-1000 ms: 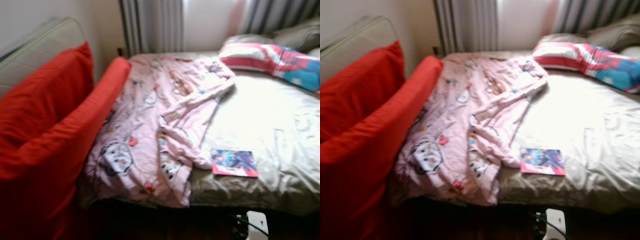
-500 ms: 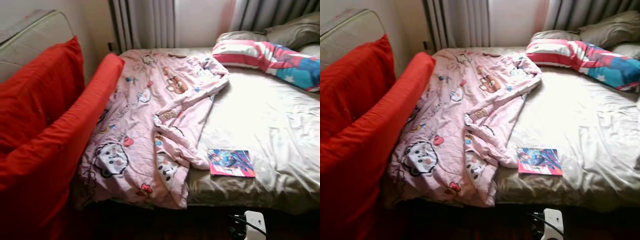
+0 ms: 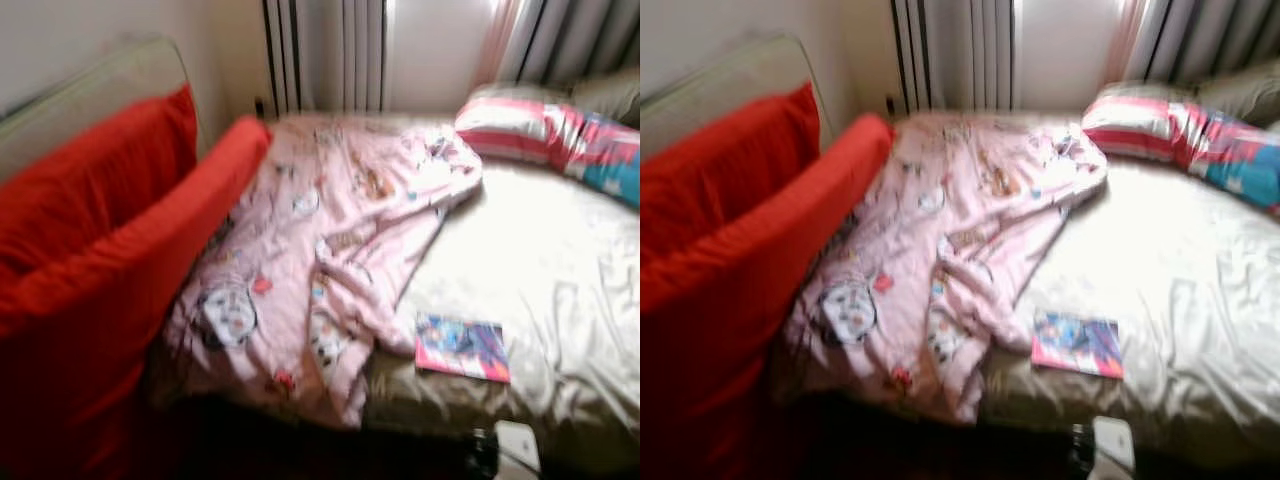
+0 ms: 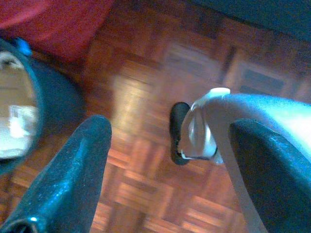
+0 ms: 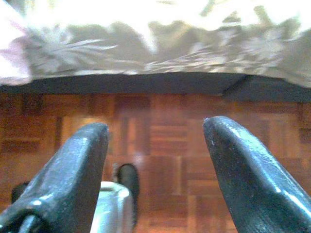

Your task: Clean up the room

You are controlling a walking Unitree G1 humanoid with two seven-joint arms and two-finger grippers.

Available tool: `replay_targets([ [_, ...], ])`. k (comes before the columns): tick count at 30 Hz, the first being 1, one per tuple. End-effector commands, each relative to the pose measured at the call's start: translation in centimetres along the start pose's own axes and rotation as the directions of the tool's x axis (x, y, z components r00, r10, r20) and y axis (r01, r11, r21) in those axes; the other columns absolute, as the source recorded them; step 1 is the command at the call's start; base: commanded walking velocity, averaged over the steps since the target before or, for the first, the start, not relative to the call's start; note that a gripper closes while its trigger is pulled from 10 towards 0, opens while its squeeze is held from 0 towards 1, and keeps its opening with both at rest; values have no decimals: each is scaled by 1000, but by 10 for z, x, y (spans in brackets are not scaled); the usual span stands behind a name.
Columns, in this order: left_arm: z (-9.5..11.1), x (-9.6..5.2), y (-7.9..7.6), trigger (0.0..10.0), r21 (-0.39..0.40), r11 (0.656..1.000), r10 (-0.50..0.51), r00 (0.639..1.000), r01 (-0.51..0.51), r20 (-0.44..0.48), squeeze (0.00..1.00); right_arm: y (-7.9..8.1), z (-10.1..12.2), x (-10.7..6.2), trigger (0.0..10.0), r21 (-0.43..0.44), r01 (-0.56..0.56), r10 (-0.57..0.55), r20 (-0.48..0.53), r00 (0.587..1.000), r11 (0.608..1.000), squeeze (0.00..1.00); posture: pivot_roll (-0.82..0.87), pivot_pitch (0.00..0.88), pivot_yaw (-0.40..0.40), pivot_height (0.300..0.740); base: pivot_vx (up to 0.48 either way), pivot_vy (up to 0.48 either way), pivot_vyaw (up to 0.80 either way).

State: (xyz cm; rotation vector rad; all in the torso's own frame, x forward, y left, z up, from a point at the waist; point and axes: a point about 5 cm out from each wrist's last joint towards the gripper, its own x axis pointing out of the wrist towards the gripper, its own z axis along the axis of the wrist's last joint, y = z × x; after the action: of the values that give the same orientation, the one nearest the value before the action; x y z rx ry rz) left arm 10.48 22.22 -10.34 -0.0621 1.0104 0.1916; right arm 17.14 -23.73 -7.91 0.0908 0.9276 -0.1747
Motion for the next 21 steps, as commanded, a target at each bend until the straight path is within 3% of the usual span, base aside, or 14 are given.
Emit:
replay_targets([
  [1,-2,-1,10,10000,17,1000,22,1000,-22,-16,0,6,-3,0,10000,20,-9,10,-9,1000,1000,0,-30,0,25,740,0,-281,0],
  [21,-3,-2,10,10000,33,999,15,1000,-15,-21,0,8,-5,0,10000,32,-13,14,-9,1000,999,0,-51,0,27,740,0,-281,0],
])
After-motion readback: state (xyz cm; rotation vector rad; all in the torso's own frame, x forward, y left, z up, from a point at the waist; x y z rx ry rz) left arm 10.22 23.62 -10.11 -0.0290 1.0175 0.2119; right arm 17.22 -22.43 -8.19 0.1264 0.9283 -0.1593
